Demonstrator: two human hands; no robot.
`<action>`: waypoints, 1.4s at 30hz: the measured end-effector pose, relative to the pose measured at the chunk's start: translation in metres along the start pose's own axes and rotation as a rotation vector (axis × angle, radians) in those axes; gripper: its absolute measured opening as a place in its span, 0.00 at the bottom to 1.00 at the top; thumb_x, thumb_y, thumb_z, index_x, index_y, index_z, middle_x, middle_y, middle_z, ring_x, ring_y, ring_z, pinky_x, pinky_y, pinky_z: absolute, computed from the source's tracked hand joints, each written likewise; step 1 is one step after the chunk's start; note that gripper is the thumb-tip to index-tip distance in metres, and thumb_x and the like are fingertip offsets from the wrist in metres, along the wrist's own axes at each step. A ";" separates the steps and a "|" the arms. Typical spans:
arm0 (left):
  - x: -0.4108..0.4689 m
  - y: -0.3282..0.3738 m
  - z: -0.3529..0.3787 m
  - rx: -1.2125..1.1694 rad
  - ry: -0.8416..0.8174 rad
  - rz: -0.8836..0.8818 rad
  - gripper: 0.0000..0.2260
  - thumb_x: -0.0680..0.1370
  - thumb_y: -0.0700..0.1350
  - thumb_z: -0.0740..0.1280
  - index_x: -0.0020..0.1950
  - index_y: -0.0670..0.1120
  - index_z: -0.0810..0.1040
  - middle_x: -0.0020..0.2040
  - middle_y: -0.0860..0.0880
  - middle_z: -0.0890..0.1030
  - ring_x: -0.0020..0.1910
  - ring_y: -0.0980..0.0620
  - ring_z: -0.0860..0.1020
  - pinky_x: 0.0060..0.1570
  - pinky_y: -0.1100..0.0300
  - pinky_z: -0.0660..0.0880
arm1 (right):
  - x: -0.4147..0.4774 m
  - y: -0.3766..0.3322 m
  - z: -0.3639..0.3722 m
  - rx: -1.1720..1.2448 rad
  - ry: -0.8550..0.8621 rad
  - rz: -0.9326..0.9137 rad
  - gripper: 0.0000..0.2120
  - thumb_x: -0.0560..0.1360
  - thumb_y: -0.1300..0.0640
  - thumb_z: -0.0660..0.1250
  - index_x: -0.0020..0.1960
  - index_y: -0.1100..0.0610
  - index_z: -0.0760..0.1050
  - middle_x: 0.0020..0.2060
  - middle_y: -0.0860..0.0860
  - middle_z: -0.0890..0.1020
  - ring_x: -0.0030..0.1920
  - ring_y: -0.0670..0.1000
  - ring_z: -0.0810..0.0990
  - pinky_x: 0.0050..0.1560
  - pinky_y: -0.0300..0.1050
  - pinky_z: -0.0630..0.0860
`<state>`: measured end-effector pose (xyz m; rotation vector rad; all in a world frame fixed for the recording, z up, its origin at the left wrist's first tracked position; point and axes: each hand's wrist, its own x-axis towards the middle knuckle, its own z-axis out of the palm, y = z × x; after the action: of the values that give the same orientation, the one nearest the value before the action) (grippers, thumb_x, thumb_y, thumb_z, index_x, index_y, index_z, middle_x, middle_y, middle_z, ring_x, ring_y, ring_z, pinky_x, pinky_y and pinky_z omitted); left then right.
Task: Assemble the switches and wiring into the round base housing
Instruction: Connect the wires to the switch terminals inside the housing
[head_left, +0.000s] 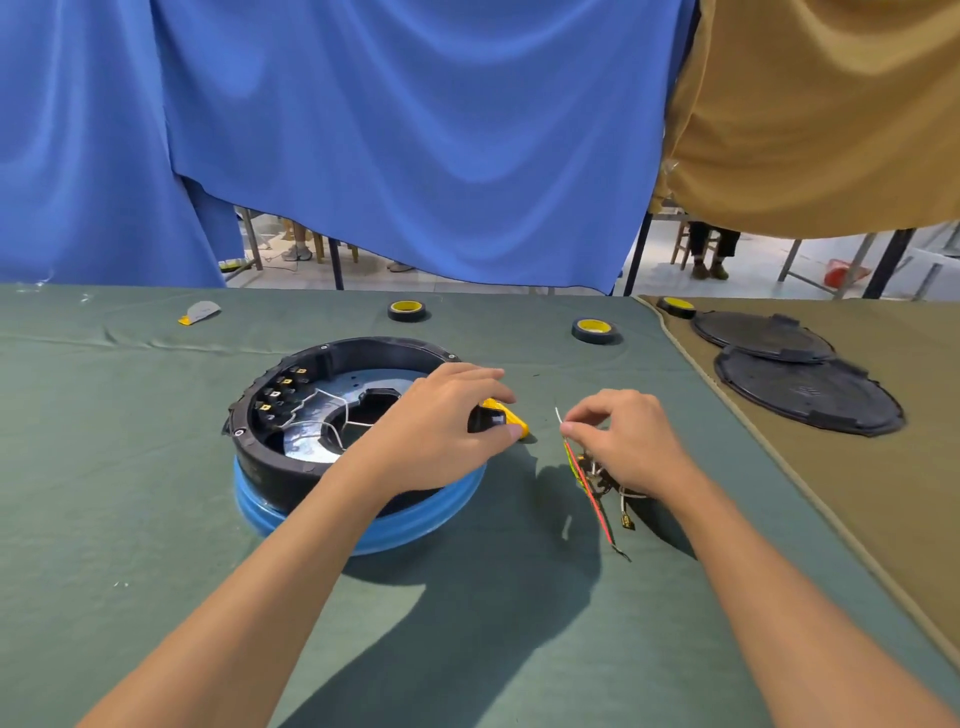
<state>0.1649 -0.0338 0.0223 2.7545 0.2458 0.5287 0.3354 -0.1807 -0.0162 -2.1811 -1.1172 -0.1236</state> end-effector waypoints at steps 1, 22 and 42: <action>0.000 0.000 -0.001 -0.022 -0.004 -0.008 0.18 0.79 0.55 0.66 0.67 0.51 0.76 0.73 0.53 0.70 0.74 0.55 0.60 0.72 0.56 0.59 | 0.000 -0.003 -0.001 0.024 0.006 -0.022 0.02 0.72 0.56 0.73 0.42 0.54 0.85 0.39 0.49 0.83 0.41 0.47 0.78 0.46 0.41 0.70; -0.002 -0.003 -0.008 -0.316 -0.045 -0.108 0.13 0.78 0.56 0.67 0.59 0.52 0.82 0.52 0.60 0.84 0.53 0.66 0.79 0.55 0.67 0.72 | -0.011 -0.060 -0.001 1.174 0.272 0.190 0.06 0.79 0.65 0.64 0.44 0.62 0.78 0.35 0.55 0.82 0.35 0.51 0.82 0.38 0.43 0.81; -0.006 -0.001 -0.020 -0.783 0.078 -0.321 0.11 0.82 0.41 0.63 0.42 0.45 0.82 0.37 0.45 0.86 0.33 0.63 0.79 0.67 0.39 0.67 | -0.013 -0.038 -0.003 1.340 -0.432 0.183 0.15 0.72 0.55 0.68 0.57 0.57 0.81 0.54 0.56 0.82 0.54 0.60 0.80 0.64 0.55 0.71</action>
<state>0.1514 -0.0285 0.0376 1.8960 0.3909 0.5053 0.2991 -0.1758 0.0012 -1.0577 -0.7843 0.9435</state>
